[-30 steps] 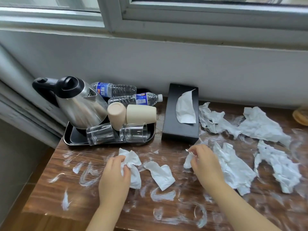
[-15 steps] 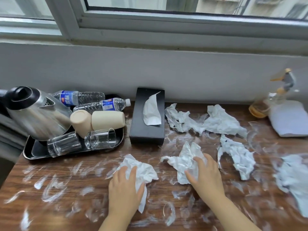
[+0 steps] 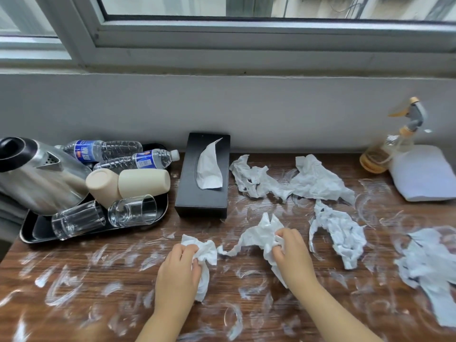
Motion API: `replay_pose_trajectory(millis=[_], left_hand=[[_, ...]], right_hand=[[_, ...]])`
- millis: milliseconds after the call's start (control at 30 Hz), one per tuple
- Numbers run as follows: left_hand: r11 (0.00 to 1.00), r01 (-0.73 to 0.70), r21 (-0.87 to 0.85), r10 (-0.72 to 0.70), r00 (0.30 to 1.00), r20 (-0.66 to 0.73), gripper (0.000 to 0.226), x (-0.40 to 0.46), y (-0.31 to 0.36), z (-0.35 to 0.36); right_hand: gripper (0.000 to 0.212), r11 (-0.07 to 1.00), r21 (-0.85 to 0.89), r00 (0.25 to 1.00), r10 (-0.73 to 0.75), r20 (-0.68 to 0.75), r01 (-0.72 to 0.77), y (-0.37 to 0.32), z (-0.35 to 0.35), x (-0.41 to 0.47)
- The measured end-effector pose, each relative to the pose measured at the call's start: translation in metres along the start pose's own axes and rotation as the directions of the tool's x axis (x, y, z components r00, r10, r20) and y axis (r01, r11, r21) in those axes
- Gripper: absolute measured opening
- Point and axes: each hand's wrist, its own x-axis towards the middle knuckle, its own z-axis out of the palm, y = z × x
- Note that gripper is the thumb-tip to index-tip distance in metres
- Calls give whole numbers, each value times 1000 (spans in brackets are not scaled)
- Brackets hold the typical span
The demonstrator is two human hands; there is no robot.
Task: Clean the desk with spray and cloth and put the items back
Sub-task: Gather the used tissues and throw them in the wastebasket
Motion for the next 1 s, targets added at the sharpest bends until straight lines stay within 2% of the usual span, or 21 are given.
replay_pose_trajectory(millis=[100,267,433,600,733,867,933,1000], left_hand=[[994,63,-91,-65,998,-15,28,3,31,-2],[976,139,-168,-148,988,-46,22,12,80,0],[973,77,-219,-108,985,-133,24,46,133,-9],[985,0,-172,-39,973,-229,23,109,168,-13],[1000,3,-15,-5,992,-124,22,160,179,6],[964,11,265,-36,995,92,36,188,176,40],[956,33,290,-91,978,189,55,191,170,58],[972,65,227,-121,962,245,77,192,165,71]], right_hand=[[16,991,121,998,55,-33,-51,8,-15,2],[13,985,171,998,23,-58,-13,23,-43,13],[16,966,254,986,-1,-169,44,27,-92,40],[18,974,207,963,-34,-266,92,31,-132,84],[27,1000,21,956,-7,-293,13,40,-143,129],[42,962,-256,988,58,-140,-93,53,-134,159],[49,958,-270,995,92,-38,-99,57,-125,166],[51,975,-201,995,96,-16,-97,57,-117,170]])
